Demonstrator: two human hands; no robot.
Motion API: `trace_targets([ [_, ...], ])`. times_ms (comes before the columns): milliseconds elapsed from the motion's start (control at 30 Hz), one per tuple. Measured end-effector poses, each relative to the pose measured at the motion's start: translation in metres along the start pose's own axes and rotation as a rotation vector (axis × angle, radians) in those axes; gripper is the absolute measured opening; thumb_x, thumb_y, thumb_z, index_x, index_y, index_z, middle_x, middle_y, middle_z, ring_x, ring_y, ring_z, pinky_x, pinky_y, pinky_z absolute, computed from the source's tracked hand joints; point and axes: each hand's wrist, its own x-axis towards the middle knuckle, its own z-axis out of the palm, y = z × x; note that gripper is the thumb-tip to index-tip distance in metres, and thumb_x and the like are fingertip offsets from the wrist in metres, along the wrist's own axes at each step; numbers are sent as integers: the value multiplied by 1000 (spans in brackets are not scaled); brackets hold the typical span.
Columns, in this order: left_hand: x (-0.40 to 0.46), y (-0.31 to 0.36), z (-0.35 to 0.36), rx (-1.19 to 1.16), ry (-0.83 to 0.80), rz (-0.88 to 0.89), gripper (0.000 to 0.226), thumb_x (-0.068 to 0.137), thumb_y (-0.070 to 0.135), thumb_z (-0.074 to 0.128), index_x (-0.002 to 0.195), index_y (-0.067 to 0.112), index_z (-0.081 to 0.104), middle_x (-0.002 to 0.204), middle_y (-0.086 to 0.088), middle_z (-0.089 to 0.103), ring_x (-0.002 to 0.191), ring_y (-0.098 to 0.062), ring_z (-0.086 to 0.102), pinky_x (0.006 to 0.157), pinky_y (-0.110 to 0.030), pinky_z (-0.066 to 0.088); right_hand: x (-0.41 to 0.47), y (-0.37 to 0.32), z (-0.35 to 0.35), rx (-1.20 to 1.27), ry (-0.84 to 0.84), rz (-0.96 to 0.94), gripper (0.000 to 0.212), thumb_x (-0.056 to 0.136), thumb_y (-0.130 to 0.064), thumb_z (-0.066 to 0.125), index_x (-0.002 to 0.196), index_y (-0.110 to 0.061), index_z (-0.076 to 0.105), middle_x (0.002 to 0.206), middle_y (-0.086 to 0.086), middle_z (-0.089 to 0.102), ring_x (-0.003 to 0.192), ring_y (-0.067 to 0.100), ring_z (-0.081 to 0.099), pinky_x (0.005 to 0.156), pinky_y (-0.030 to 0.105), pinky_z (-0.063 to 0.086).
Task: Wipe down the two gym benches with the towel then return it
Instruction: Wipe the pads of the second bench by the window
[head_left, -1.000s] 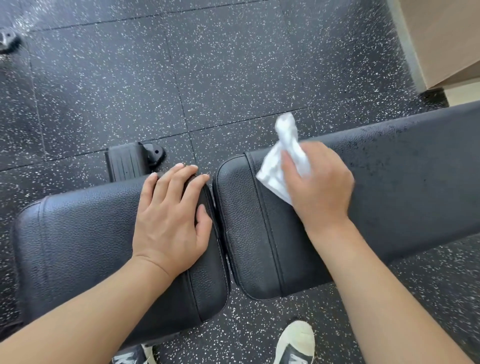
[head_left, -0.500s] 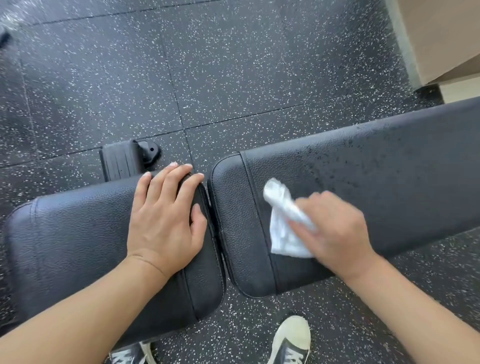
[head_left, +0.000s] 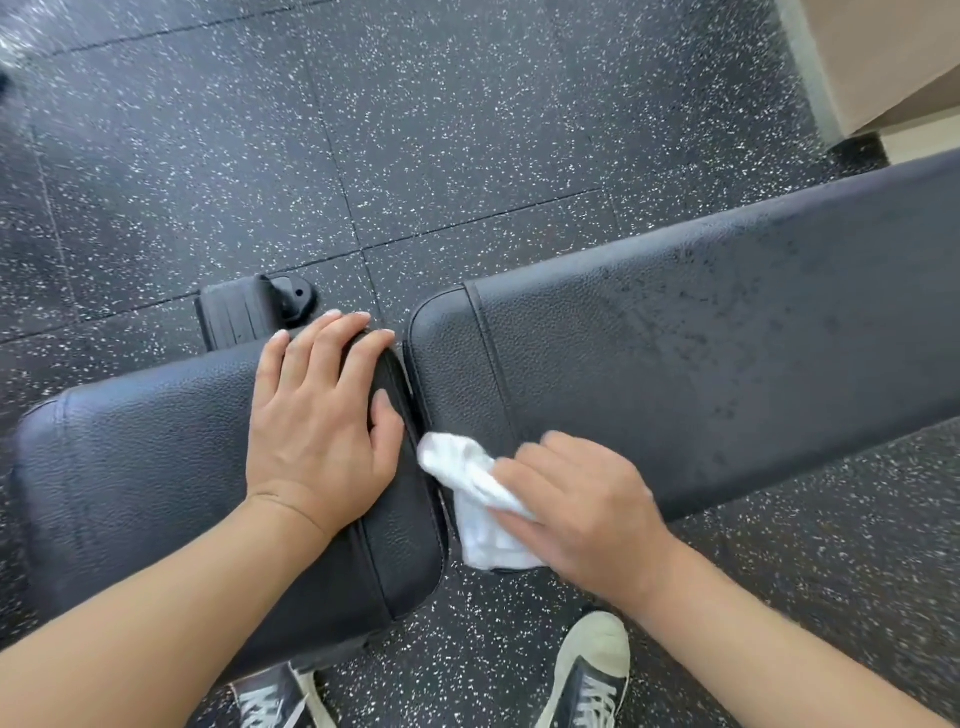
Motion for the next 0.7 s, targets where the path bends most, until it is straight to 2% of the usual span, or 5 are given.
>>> trace_targets([
  [100, -1, -1, 1, -3, 23, 3, 50, 92, 30, 48, 140, 16, 56, 148, -7, 52, 145, -31, 43, 127, -51, 20, -21, 53, -20, -229, 17, 21, 21, 101, -21, 62, 83, -14, 70, 74, -2, 30, 66, 20, 30, 60, 35, 27],
  [167, -1, -1, 2, -6, 32, 7, 50, 92, 30, 48, 139, 17, 56, 148, -7, 52, 144, -31, 43, 127, -50, 19, -1, 90, -26, -439, 112, 223, 29, 105, -29, 53, 82, -19, 67, 74, -5, 29, 65, 21, 38, 63, 29, 22],
  [300, -1, -1, 1, -4, 34, 7, 50, 92, 31, 47, 139, 17, 56, 147, -6, 51, 142, -32, 44, 127, -48, 18, 87, 97, -16, -291, 230, 610, 29, 99, -39, 57, 84, -15, 62, 78, 4, 60, 74, 29, 57, 57, 36, 31],
  [467, 1, 2, -2, -3, 18, 10, 50, 92, 31, 48, 139, 16, 57, 146, -7, 52, 140, -33, 45, 124, -54, 24, 119, 23, 14, -159, 160, 438, 20, 95, -33, 70, 90, -14, 65, 79, 2, 60, 71, 24, 55, 54, 35, 39],
  [700, -1, 4, -6, 7, -12, 6, 48, 93, 30, 48, 138, 14, 56, 146, -9, 53, 142, -33, 44, 122, -56, 26, -25, 8, -12, -109, 55, 108, 21, 105, -28, 60, 91, -14, 65, 76, -2, 41, 67, 19, 37, 59, 31, 32],
])
